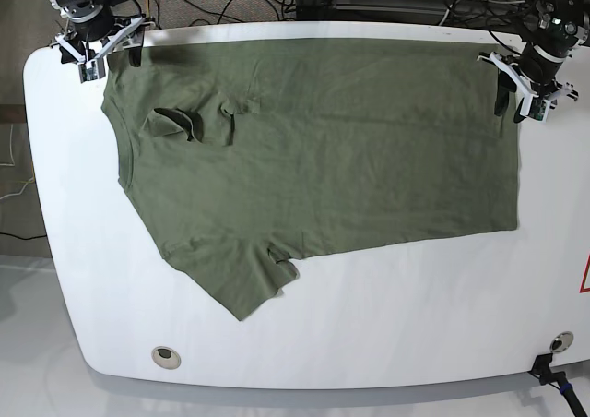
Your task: Fold the T-shirt properly
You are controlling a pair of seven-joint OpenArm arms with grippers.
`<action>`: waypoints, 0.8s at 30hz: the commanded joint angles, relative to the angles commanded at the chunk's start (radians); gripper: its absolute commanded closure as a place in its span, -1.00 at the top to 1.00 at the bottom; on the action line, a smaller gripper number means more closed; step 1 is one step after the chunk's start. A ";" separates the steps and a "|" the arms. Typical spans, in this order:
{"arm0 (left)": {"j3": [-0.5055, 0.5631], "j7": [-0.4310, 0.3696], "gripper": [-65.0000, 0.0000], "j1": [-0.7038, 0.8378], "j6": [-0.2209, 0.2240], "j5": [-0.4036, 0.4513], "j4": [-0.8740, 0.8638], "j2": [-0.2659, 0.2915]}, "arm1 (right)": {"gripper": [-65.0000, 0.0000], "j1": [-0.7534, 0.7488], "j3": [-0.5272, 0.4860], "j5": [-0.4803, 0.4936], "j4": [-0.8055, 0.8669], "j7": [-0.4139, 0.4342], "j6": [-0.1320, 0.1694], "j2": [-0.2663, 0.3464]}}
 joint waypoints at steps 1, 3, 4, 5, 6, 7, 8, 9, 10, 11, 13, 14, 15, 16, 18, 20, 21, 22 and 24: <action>0.000 0.000 -0.38 -0.011 0.000 0.002 0.000 0.000 | 0.40 0.005 -0.002 0.005 0.000 0.002 0.000 -0.002; 0.000 0.000 -0.38 -0.014 0.000 0.002 -0.011 0.000 | 0.40 0.014 -0.012 0.008 0.000 0.003 0.002 0.000; 0.000 0.000 -0.38 -0.015 0.000 0.002 -0.021 0.000 | 0.40 0.040 -0.029 0.009 0.000 0.003 0.002 0.000; 0.000 0.000 -0.38 -0.015 0.000 0.002 -0.032 0.000 | 0.40 0.063 -0.048 0.006 -0.003 0.002 0.009 -0.002; 0.000 0.000 -0.38 -0.015 0.000 0.002 -0.040 0.000 | 0.40 0.075 -0.054 0.005 -0.005 0.002 0.020 -0.002; 0.000 0.000 -0.38 -0.015 0.000 0.002 -0.041 0.000 | 0.40 0.081 -0.057 0.005 -0.006 0.002 0.031 -0.003; 0.000 0.000 -0.38 -0.015 0.000 0.002 -0.041 0.000 | 0.40 0.097 -0.058 0.009 -0.006 0.000 0.037 -0.003; 0.000 0.000 -0.38 -0.015 0.000 0.002 -0.041 0.000 | 0.40 0.114 -0.058 0.008 -0.006 0.000 0.040 -0.005; 0.000 0.000 -0.38 -0.015 0.000 0.002 -0.041 0.000 | 0.40 0.126 -0.058 0.008 -0.012 0.000 0.043 -0.005; 0.000 0.000 -0.38 -0.015 0.000 0.002 -0.041 0.000 | 0.40 0.138 -0.058 0.011 -0.025 0.000 0.043 -0.005; 0.000 0.000 -0.38 -0.015 0.000 0.002 -0.041 0.000 | 0.40 0.158 -0.058 0.011 -0.044 0.000 0.043 -0.005; 0.000 0.000 -0.38 -0.015 0.000 0.002 -0.041 0.000 | 0.40 0.161 -0.058 0.011 -0.052 0.000 0.043 -0.005; 0.000 0.000 -0.38 -0.015 0.000 0.002 -0.041 0.000 | 0.39 0.161 -0.058 0.011 -0.054 0.000 0.043 -0.005; 0.000 0.000 -0.38 -0.015 0.000 0.002 -0.041 0.000 | 0.38 0.161 -0.060 0.011 -0.054 0.000 0.043 -0.005; 0.000 0.000 -0.38 -0.015 0.000 0.002 -0.041 0.000 | 0.18 0.161 -0.060 0.011 -0.054 0.000 0.043 -0.005; 0.000 0.000 -0.38 -0.015 0.000 0.002 -0.041 0.000 | -0.20 0.169 -0.060 0.011 -0.054 0.000 0.043 -0.006; 0.000 0.000 -0.38 -0.015 0.000 0.002 -0.041 0.000 | -0.43 0.172 -0.060 0.011 -0.054 0.000 0.043 -0.008; 0.000 0.000 -0.38 -0.015 0.000 0.002 -0.041 0.000 | -0.63 0.173 -0.060 0.011 -0.055 0.000 0.043 -0.015; 0.000 0.000 -0.38 -0.015 0.000 0.002 -0.043 0.000 | -1.00 0.176 -0.060 0.011 -0.054 0.000 0.043 -0.018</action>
